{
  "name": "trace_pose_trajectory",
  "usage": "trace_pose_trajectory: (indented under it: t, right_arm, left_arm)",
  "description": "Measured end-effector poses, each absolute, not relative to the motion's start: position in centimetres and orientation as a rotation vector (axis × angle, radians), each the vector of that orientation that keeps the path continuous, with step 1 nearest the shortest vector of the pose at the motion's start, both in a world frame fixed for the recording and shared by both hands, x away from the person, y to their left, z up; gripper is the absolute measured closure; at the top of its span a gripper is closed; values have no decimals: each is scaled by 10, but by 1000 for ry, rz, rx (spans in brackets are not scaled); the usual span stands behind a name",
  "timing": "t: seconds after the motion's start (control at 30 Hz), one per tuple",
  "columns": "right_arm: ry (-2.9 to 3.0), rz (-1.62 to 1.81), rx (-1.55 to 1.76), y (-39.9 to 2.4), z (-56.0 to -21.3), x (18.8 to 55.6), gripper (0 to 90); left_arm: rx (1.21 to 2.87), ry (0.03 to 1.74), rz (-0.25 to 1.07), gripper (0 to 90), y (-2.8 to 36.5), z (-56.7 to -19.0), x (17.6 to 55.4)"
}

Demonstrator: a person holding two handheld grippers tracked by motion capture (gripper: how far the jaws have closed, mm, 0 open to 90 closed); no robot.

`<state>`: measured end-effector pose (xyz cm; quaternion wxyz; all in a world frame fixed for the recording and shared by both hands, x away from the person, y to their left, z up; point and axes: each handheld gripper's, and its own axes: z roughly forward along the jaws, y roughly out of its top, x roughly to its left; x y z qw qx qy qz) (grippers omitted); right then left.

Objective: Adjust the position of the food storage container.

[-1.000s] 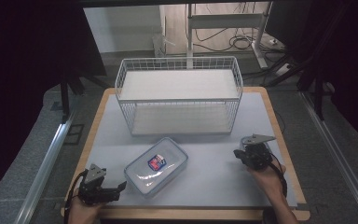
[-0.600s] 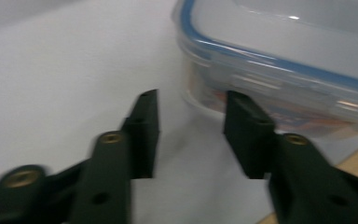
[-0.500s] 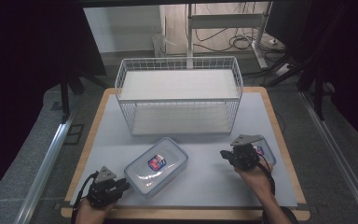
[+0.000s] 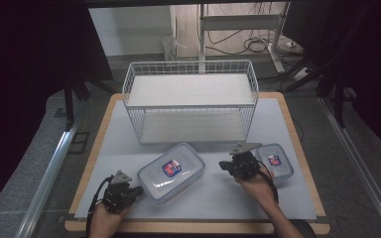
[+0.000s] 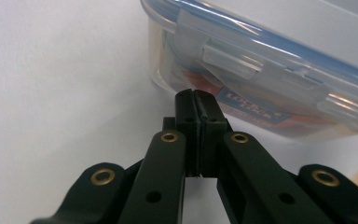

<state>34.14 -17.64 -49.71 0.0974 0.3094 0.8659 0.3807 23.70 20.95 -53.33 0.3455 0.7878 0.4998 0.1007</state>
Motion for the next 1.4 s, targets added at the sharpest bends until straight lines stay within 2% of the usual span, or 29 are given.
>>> trace_pose_trajectory:
  t: [0.4, 0.67, 1.03, 1.4]
  right_arm:
    - [2610, 1152, 932, -148, -511, 364, 895]
    - [2611, 1110, 978, -165, -509, 353, 897]
    - [2620, 1035, 920, -181, -504, 312, 897]
    - [2590, 1035, 954, -195, -503, 297, 898]
  left_arm:
    - [1983, 1337, 222, 897, 204, -536, 283]
    - [2014, 1312, 220, 898, 185, -535, 306]
    - [2021, 1264, 185, 900, 170, -532, 296]
    - [2061, 1233, 144, 900, 153, -533, 274]
